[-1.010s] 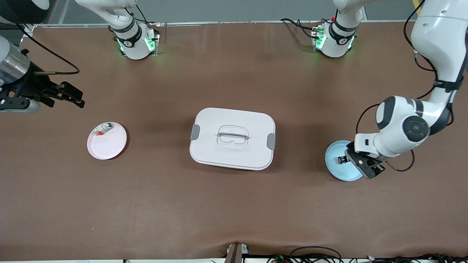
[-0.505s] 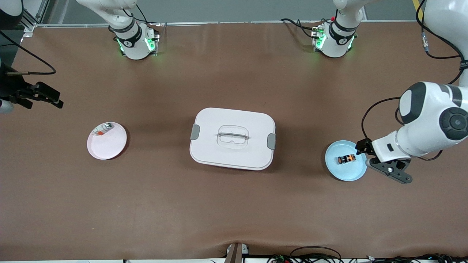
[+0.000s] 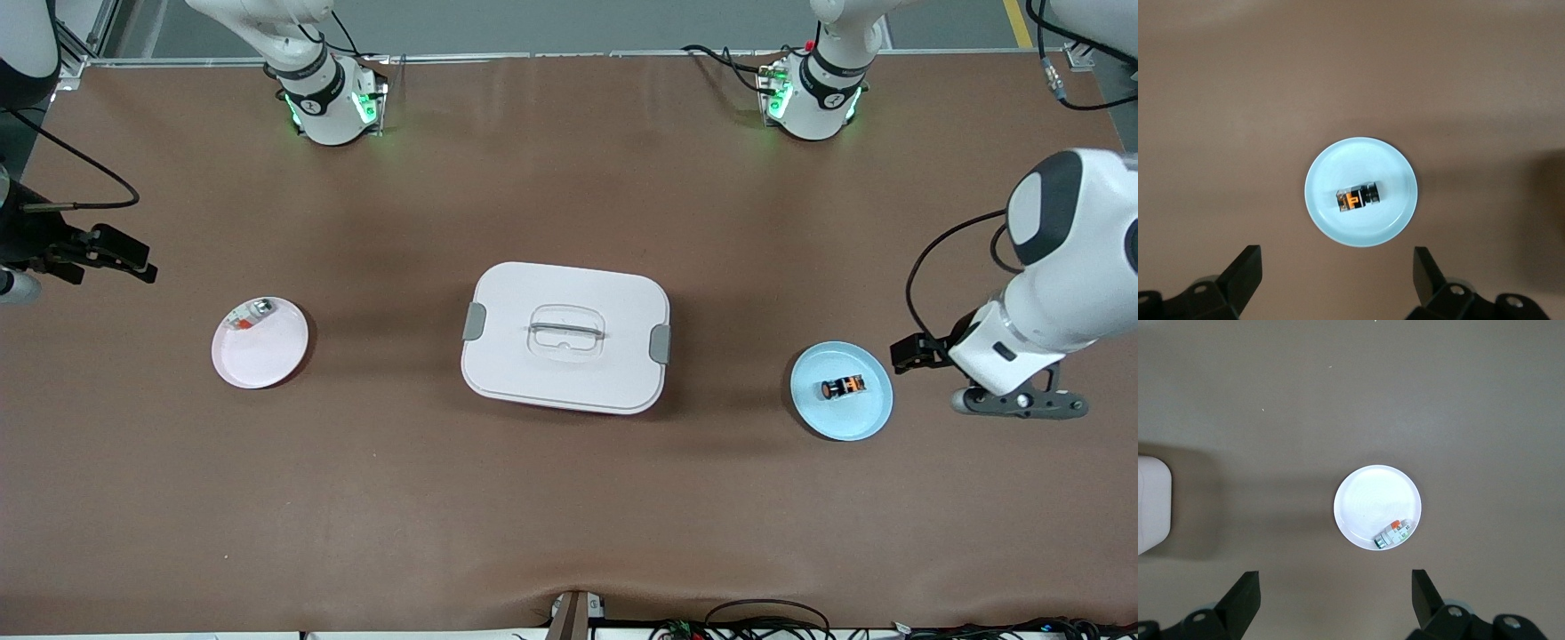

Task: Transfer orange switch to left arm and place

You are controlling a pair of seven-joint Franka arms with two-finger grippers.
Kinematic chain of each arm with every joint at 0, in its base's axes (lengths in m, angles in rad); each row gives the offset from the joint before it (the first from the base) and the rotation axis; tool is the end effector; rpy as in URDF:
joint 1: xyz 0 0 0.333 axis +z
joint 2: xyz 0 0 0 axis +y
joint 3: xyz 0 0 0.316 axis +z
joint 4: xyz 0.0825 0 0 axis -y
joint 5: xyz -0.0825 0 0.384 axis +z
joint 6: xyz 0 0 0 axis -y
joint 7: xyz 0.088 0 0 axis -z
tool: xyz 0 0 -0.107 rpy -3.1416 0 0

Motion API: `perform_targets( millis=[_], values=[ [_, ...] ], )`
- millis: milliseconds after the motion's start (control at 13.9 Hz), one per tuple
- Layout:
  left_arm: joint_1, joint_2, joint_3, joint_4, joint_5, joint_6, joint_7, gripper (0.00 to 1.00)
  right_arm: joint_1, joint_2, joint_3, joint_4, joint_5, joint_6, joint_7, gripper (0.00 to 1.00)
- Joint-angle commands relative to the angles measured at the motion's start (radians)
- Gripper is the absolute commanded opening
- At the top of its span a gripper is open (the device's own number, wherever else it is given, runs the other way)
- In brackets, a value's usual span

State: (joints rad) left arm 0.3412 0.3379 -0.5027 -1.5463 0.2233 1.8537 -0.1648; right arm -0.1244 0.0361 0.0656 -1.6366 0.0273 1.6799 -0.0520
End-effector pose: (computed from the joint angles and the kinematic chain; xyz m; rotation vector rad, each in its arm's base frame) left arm 0.6527 -0.0489 0.4771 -3.0893 0.0509 -0.0333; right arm 0.5721 -0.0316 0.5825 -3.1125 0.0151 -0.0138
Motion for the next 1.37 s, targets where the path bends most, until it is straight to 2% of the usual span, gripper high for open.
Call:
perform_targets(
  millis=[0, 289, 361, 505, 577, 649, 794, 866, 1299],
  values=[
    [0.002, -0.075, -0.004, 0.011, -0.012, -0.083, -0.076, 1.0, -0.009, 0.008, 0.005, 0.029, -0.015, -0.016, -0.009, 1.0],
    [-0.004, -0.16, -0.004, 0.017, -0.015, -0.143, -0.064, 1.0, 0.008, 0.018, 0.003, 0.027, -0.015, -0.016, -0.009, 1.0],
    [-0.028, -0.183, 0.007, 0.015, -0.019, -0.143, -0.059, 1.0, 0.035, 0.016, -0.016, 0.027, -0.018, -0.017, -0.008, 1.0],
    [-0.124, -0.238, 0.108, 0.009, -0.044, -0.165, -0.059, 1.0, 0.136, 0.018, -0.137, 0.029, -0.02, -0.016, -0.012, 1.0],
    [-0.158, -0.259, 0.152, 0.011, -0.112, -0.215, -0.059, 1.0, 0.17, 0.019, -0.176, 0.028, -0.018, -0.016, -0.014, 1.0],
    [-0.198, -0.284, 0.211, 0.011, -0.164, -0.247, -0.059, 1.0, 0.177, 0.018, -0.179, 0.029, -0.018, -0.016, -0.012, 1.0],
    [-0.313, -0.327, 0.333, 0.005, -0.176, -0.296, -0.059, 1.0, 0.18, 0.018, -0.179, 0.029, -0.018, -0.016, -0.012, 1.0],
    [-0.35, -0.341, 0.37, 0.006, -0.174, -0.318, -0.058, 1.0, 0.181, 0.018, -0.181, 0.029, -0.018, -0.016, -0.012, 1.0],
    [-0.372, -0.378, 0.378, 0.003, -0.171, -0.372, -0.05, 1.0, 0.178, 0.015, -0.179, 0.029, -0.017, -0.017, -0.011, 1.0]
  ],
)
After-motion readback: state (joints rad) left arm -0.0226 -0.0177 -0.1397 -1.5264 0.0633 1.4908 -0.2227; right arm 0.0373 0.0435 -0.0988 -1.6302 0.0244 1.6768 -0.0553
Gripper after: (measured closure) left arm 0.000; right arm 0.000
